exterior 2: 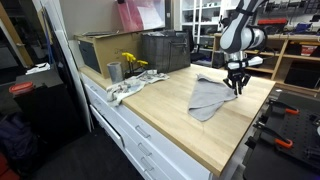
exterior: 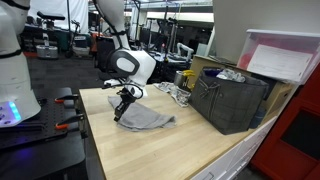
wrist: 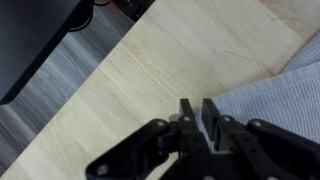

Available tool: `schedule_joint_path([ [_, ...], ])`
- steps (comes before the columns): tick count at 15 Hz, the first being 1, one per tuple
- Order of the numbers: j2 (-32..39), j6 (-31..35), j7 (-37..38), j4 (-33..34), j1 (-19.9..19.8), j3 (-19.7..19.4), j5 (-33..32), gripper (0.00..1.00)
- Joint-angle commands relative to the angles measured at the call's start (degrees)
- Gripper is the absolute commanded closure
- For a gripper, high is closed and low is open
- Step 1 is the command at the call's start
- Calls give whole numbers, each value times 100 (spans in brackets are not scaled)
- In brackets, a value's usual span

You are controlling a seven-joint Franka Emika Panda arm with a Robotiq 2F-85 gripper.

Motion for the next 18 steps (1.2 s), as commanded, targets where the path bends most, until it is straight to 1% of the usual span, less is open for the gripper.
schedule_joint_path([
  [1,-211,38,90,-141,-9,-25,-52,100],
  [7,-288,107,193,-201,88,-34,-117,100],
  [9,-392,146,308,-225,206,-46,-199,100],
  [14,-669,34,525,-59,398,91,-147,100],
  [15,-683,-2,571,-24,396,102,-129,74],
  [16,-677,4,666,-10,417,74,-196,73],
  [17,-661,-5,734,-19,408,22,-261,68],
  [18,-655,-15,769,-35,393,-19,-318,59],
])
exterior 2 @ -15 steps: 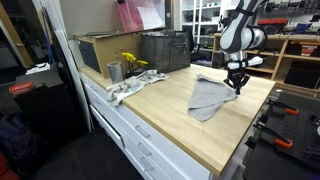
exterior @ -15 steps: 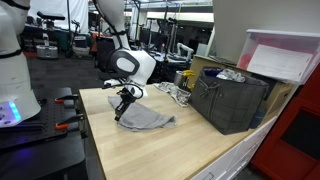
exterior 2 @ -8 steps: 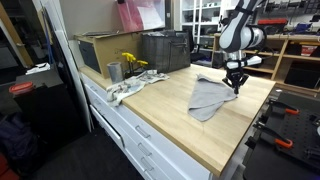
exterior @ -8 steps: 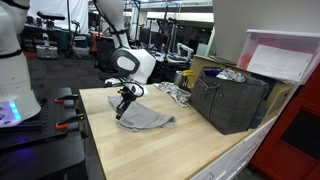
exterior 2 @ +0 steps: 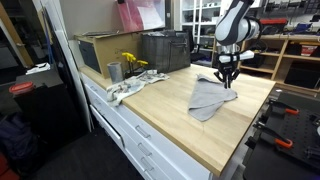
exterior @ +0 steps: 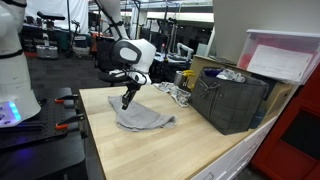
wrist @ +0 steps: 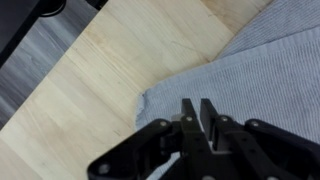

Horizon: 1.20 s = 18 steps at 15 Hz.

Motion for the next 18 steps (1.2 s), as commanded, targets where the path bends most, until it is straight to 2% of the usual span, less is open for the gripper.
schedule_joint_path([
  [1,-85,-71,335,-80,-72,-154,-342,53],
  [5,72,-52,323,-92,-255,-336,-440,22],
  [8,239,-132,247,-21,-411,-316,-277,1],
  [11,412,-150,198,2,-498,-228,-92,0],
  [12,466,-165,187,13,-516,-213,-25,25],
  [14,558,-148,158,27,-541,-187,117,26],
  [18,641,-113,138,42,-545,-187,225,57],
])
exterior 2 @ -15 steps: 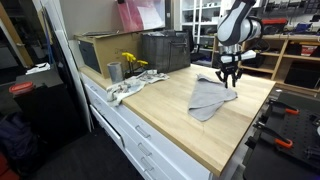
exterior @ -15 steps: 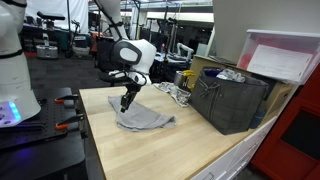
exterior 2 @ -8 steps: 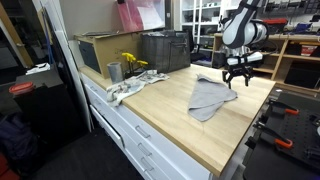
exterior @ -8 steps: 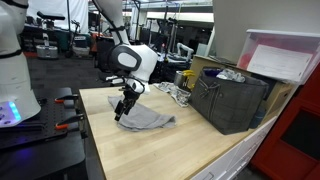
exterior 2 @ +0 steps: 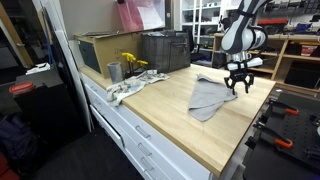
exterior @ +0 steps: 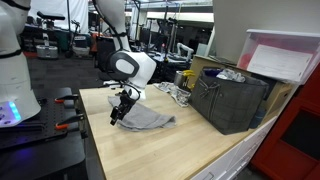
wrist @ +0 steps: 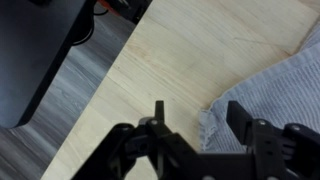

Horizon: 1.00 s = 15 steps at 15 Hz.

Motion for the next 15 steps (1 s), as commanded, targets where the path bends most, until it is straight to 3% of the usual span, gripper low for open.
schedule_joint_path([
  [1,7,-81,-58,68,-87,53,146,64],
  [4,-21,-65,-37,71,-60,58,159,88],
  [6,-38,-62,-28,82,-40,78,157,99],
  [15,-273,-40,112,168,189,210,81,99],
])
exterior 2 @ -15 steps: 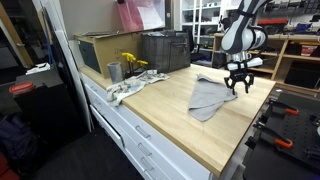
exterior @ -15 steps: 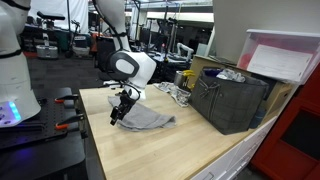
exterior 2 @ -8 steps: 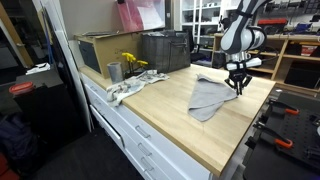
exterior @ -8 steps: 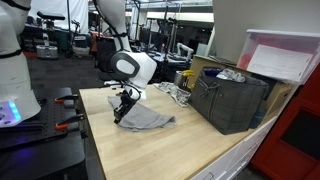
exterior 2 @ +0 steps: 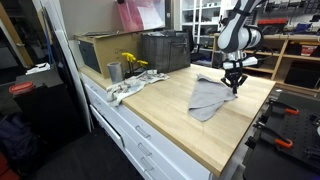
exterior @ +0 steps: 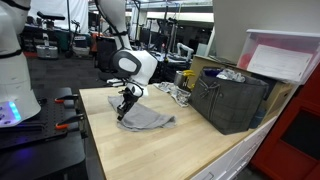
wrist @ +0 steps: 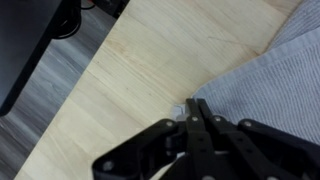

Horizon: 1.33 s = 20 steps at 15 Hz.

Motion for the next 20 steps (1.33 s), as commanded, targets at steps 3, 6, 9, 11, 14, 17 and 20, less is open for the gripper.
schedule_joint_path([
  [3,-349,-181,183,277,273,192,21,99],
  [6,-398,-249,99,644,374,499,174,99],
  [9,-300,-374,-4,1148,466,918,455,99],
  [11,-214,-513,-102,1502,514,1185,660,99],
  [14,-26,-800,-233,2067,587,1502,903,99],
  [17,206,-1153,-352,2656,702,1754,1068,99],
  [20,476,-1531,-568,3238,757,2024,1371,99],
])
